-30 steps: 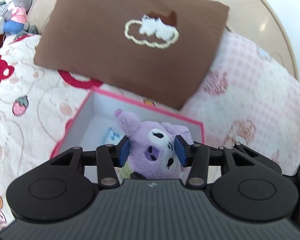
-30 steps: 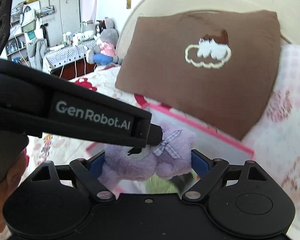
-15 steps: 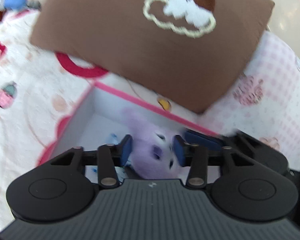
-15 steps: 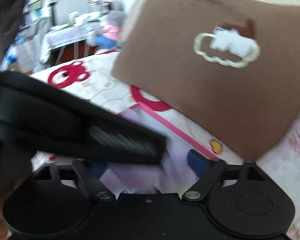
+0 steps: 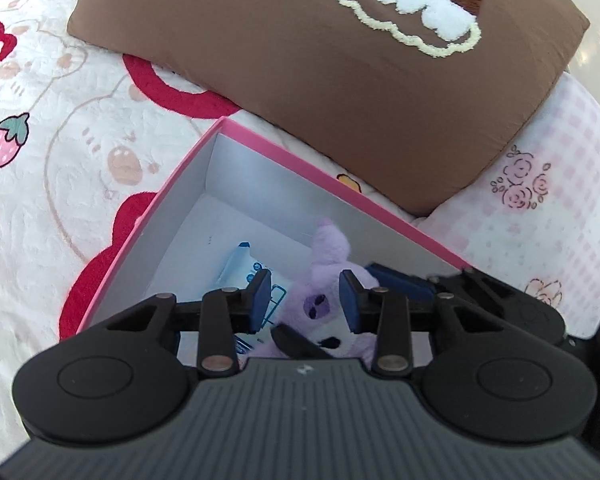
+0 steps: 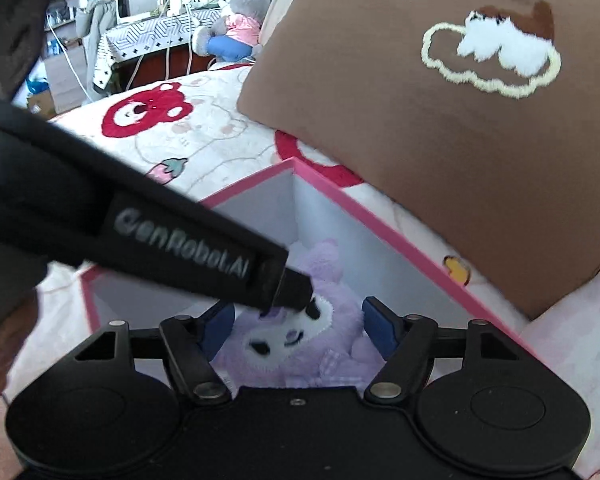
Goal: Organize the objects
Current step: 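Carry the plush with the left tool over the pink box and lower it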
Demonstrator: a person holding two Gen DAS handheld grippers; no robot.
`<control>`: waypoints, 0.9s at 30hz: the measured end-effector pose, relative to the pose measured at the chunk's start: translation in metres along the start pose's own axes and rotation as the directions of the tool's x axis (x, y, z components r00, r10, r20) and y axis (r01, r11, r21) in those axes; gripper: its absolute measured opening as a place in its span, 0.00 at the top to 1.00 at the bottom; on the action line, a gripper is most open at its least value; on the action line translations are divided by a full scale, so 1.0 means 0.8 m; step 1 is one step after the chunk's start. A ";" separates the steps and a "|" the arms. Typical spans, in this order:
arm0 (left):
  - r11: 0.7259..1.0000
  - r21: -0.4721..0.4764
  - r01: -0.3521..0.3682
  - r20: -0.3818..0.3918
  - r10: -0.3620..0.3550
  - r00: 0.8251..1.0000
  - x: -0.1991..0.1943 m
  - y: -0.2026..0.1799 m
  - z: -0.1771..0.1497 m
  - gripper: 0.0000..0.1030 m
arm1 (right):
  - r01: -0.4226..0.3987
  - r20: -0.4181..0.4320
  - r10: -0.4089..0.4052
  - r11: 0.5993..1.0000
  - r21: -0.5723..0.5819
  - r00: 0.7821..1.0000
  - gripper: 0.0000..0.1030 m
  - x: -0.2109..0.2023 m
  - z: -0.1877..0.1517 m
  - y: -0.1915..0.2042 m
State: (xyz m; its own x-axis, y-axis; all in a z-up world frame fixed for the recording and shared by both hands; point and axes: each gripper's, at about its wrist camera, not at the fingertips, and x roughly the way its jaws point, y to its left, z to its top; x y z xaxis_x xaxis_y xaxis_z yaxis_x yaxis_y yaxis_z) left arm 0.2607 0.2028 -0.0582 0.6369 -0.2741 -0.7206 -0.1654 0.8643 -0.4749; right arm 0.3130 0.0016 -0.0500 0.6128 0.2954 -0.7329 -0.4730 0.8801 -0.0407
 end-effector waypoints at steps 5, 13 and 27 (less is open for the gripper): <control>1.000 0.002 -0.012 -0.004 0.012 1.000 0.004 0.003 -0.001 0.66 | 0.068 -0.032 -0.068 0.998 0.015 0.997 0.20 -0.012 -0.010 0.007; 1.000 -0.006 -0.021 -0.006 0.021 1.000 0.003 0.006 -0.002 0.66 | 0.051 -0.032 -0.047 0.988 0.146 0.998 0.55 -0.033 -0.035 0.011; 0.996 -0.028 -0.080 0.011 0.081 0.997 0.002 0.028 0.003 0.66 | 0.036 -0.032 -0.029 0.973 0.227 0.999 0.63 0.021 -0.013 0.036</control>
State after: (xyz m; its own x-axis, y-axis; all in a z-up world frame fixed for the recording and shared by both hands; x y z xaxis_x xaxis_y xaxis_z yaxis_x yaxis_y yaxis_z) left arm 0.2600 0.2230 -0.0688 0.6294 -0.1990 -0.7511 -0.2373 0.8712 -0.4297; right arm 0.3032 0.0285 -0.0704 0.6061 0.2575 -0.7525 -0.2945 0.9516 0.0884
